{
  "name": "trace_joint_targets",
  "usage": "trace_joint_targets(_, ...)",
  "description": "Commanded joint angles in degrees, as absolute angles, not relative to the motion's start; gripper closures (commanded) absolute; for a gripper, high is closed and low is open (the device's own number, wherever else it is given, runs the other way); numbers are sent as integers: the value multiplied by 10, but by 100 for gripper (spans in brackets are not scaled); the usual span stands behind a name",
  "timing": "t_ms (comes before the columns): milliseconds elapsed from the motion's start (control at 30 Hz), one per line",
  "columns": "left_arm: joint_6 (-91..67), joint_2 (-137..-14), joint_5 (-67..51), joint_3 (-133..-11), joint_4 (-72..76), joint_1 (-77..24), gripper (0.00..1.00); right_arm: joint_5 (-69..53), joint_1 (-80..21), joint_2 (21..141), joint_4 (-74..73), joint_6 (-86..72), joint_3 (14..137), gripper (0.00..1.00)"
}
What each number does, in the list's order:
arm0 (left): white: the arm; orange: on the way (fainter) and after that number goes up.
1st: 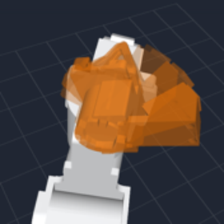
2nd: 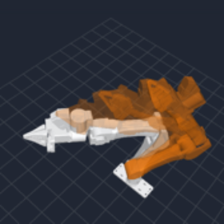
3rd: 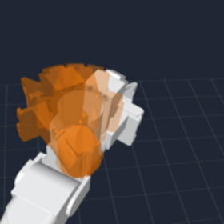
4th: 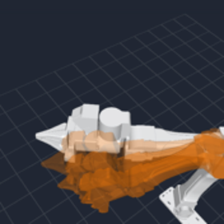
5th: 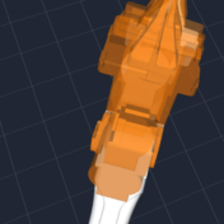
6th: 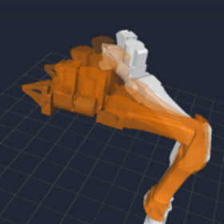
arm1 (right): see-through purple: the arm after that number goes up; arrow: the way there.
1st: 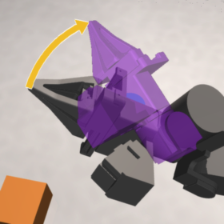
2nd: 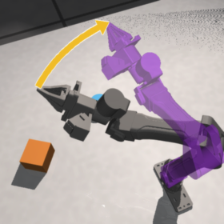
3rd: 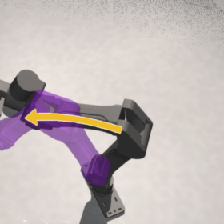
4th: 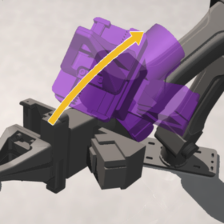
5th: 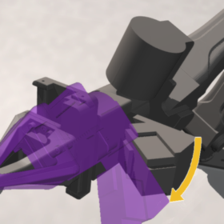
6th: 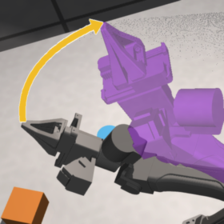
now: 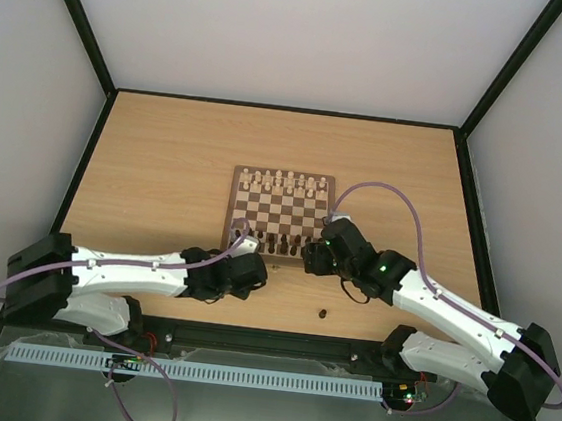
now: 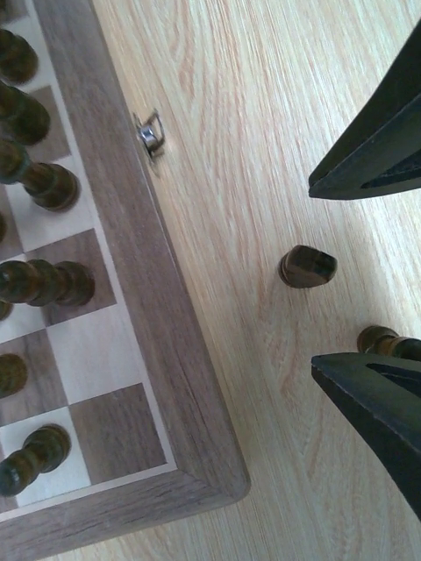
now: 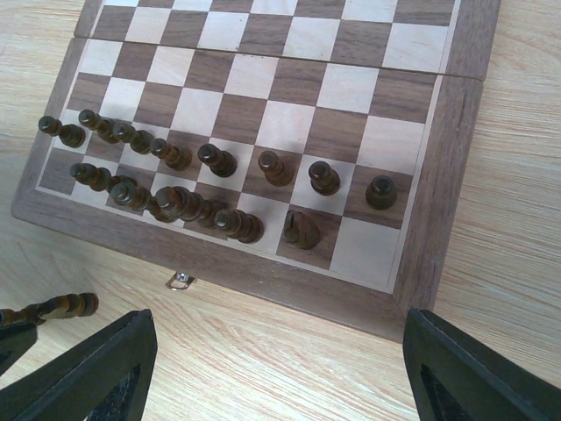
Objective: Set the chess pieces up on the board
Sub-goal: Pick up the chess piece at the center of the board.
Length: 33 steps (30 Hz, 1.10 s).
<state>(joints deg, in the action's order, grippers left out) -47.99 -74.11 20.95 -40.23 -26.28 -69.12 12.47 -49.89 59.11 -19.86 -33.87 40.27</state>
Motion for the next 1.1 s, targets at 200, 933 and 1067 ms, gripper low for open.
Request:
trace_joint_targets(200, -439, -793, 205, -407, -253, -695, 60, 115, -497, 584, -189, -328, 393, 23)
trace_joint_targets(933, -417, -820, 178, -403, -215, -672, 95, 116, -498, 586, -189, -325, 396, 23)
trace_joint_targets(1067, -426, -816, 181, -421, -238, -663, 97, 115, -498, 585, -190, -324, 395, 23)
